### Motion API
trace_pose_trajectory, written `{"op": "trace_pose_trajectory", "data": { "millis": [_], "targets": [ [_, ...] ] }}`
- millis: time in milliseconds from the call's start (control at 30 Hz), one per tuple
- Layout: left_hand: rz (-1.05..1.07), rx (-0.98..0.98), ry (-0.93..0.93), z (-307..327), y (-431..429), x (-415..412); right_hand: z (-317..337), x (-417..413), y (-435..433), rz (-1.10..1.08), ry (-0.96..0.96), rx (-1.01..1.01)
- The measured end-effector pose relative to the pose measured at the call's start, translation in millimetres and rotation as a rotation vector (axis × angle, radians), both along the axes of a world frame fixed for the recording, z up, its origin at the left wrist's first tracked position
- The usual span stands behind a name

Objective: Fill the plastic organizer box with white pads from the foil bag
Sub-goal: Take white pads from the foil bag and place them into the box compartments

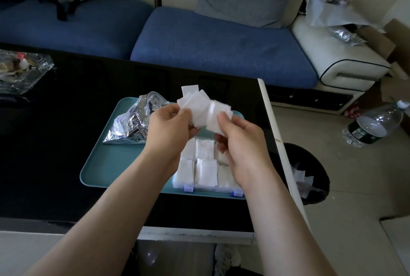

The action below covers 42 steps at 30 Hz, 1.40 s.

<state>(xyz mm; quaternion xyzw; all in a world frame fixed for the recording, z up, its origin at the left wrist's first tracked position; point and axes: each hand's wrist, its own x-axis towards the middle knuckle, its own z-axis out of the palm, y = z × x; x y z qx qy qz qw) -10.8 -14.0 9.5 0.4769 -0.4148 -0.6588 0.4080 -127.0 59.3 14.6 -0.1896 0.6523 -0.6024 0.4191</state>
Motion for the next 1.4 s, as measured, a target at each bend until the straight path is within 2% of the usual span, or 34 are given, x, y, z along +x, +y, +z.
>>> {"op": "trace_pose_trajectory", "data": {
  "millis": [167, 300, 467, 633, 800, 967, 1167, 1233, 1400],
  "targets": [
    [-0.125, 0.085, 0.102, 4.4, 6.9, -3.3, 3.4, 2.7, -1.2, 0.056, 0.078, -0.056],
    [-0.201, 0.14, 0.229, 7.6, 11.2, -6.6, -2.0, 5.6, -1.1, -0.005, 0.184, -0.043],
    [-0.242, 0.042, 0.132, 0.8, 9.5, -5.6, -0.8, 6.6, -2.3, -0.034, 0.272, -0.034],
    [-0.23, 0.062, 0.175, 0.5, 5.3, -2.2, 4.9, 2.4, -2.0, -0.063, 0.174, -0.023],
    [-0.256, -0.029, 0.066, 0.7, 4.4, 2.3, 6.9, 3.2, 1.5, 0.107, 0.161, -0.024],
    [-0.138, -0.159, -0.044, -3.0, 0.0, 2.9, 6.8, 0.7, 3.0, 0.138, 0.118, -0.056],
    [-0.25, -0.193, -0.079, -3.4, -1.8, 6.0, 5.0, 1.1, -0.1, 0.113, 0.007, -0.068],
    [-0.286, -0.223, -0.119, -2.9, -2.1, 7.0, 4.9, 2.8, -0.9, 0.121, 0.017, -0.083],
    [-0.307, -0.32, -0.184, -1.3, -1.3, 6.7, 1.0, 6.8, -4.0, 0.079, 0.194, -0.111]
  ]
}}
